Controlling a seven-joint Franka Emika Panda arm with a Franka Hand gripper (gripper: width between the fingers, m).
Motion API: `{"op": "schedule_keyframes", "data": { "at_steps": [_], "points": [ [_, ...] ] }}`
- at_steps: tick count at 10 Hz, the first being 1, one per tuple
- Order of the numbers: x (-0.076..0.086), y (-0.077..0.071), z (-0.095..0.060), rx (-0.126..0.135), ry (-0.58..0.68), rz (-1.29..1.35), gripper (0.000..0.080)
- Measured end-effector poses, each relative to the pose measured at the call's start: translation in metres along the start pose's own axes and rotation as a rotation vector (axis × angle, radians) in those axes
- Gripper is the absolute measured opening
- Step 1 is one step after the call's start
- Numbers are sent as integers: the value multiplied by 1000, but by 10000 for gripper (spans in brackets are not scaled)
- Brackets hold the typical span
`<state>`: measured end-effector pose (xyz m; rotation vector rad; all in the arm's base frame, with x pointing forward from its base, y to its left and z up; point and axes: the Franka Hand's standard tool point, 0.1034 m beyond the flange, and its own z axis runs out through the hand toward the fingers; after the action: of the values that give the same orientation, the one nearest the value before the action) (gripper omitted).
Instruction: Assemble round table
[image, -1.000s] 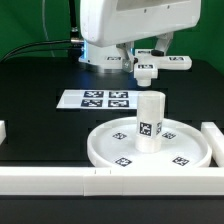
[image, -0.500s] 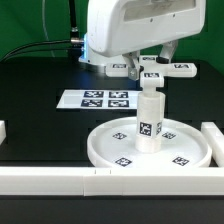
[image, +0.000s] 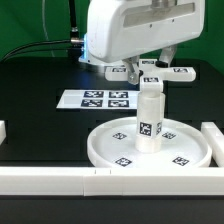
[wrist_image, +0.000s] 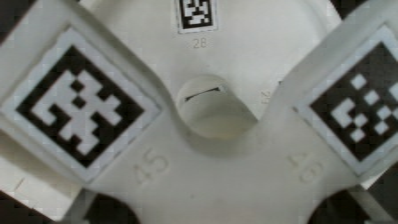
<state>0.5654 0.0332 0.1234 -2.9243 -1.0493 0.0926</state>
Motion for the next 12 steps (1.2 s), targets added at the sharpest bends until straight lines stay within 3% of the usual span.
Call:
{"op": "schedule_keyframes", "data": {
  "at_steps": [9,12],
  "points": [
    [-3,-9,12,15,-15,7,446],
    [0,-7,17,5,-2,6,446]
  ]
}}
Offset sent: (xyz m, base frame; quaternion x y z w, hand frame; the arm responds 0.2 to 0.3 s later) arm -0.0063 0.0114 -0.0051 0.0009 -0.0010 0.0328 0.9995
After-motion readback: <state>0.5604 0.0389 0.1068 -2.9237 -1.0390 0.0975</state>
